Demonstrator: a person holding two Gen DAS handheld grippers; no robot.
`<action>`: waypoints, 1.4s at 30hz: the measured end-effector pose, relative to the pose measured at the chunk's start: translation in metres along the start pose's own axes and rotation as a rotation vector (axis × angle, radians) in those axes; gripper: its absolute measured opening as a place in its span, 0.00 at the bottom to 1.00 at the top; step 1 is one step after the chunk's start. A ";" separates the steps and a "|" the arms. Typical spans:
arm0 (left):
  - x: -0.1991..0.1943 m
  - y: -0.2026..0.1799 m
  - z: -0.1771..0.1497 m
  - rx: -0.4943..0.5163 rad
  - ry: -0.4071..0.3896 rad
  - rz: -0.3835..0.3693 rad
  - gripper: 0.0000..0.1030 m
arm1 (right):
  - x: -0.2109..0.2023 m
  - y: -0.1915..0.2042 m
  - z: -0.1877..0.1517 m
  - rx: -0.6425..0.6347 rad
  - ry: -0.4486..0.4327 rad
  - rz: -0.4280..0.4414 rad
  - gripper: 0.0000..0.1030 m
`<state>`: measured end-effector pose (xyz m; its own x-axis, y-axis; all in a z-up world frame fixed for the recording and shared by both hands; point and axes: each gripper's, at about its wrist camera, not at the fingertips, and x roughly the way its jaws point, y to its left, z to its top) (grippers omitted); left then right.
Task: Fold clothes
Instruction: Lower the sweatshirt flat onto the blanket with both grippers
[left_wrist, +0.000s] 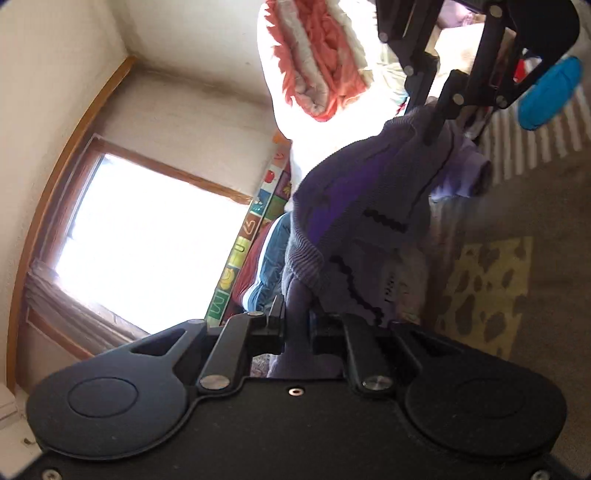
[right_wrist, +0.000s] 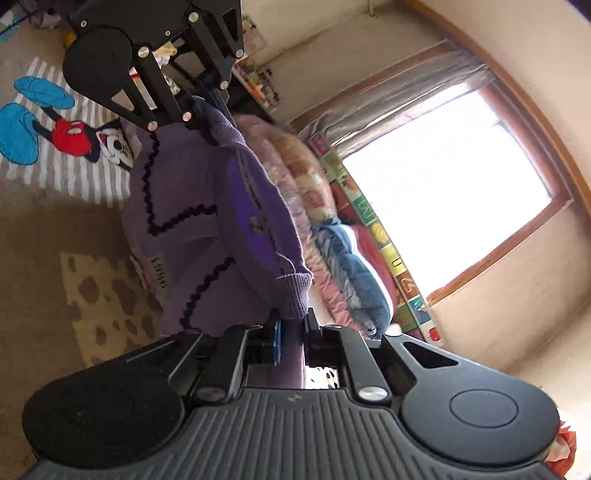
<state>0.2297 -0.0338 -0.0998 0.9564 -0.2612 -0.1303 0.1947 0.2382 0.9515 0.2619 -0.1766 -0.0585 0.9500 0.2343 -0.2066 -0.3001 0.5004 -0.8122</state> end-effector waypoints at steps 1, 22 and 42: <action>-0.013 -0.034 -0.006 0.126 -0.023 -0.083 0.09 | -0.013 0.015 -0.004 -0.029 -0.011 0.044 0.13; -0.113 -0.124 -0.031 0.332 -0.017 -0.301 0.08 | -0.092 0.142 -0.038 -0.319 0.169 0.422 0.12; -0.190 -0.136 -0.039 0.377 -0.032 -0.332 0.08 | -0.179 0.176 -0.019 -0.366 0.149 0.440 0.13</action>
<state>0.0301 0.0204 -0.2150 0.8478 -0.2954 -0.4405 0.3900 -0.2157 0.8952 0.0403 -0.1464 -0.1742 0.7526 0.2219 -0.6199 -0.6446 0.0566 -0.7624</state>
